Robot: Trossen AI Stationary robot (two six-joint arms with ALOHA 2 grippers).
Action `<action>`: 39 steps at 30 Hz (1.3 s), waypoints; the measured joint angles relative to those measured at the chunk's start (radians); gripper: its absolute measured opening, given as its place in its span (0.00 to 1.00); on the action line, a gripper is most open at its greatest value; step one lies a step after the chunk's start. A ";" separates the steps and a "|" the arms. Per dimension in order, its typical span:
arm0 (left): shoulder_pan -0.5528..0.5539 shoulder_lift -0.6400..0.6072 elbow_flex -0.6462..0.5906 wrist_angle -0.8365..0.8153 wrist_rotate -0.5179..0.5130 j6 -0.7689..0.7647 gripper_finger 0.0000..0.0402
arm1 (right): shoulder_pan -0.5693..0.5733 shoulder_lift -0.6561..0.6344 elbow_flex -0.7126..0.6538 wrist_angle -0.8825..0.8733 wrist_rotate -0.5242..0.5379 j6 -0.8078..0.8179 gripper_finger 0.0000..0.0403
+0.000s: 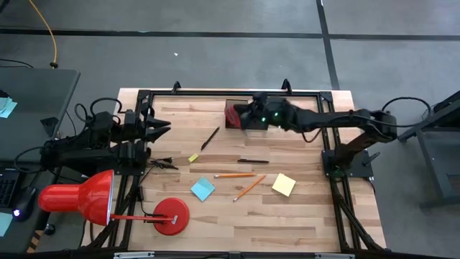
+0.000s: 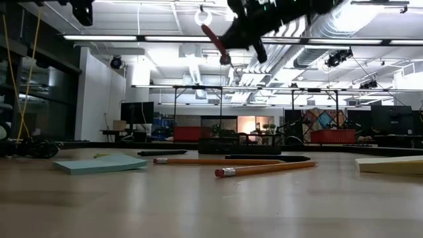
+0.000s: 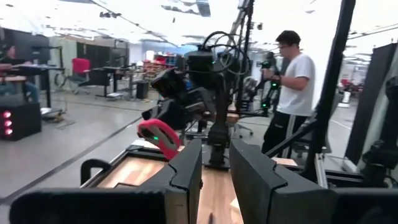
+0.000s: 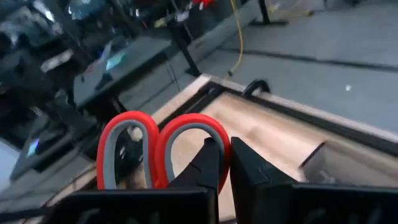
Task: Pick and place office supplies into organizer
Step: Put the orange scissors in the black desk organizer
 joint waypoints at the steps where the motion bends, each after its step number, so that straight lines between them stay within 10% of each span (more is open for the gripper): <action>1: 0.000 0.000 0.000 -0.005 -0.012 -0.005 0.18 | -0.030 0.000 -0.021 0.030 -0.031 -0.001 0.00; 20: 0.000 0.003 0.000 -0.092 -0.175 -0.083 0.18 | -0.412 0.108 -0.114 0.519 -0.510 -0.083 0.00; 39: 0.000 0.013 0.000 -0.086 -0.225 -0.119 0.18 | -0.449 0.400 0.081 0.647 -0.632 -0.075 0.00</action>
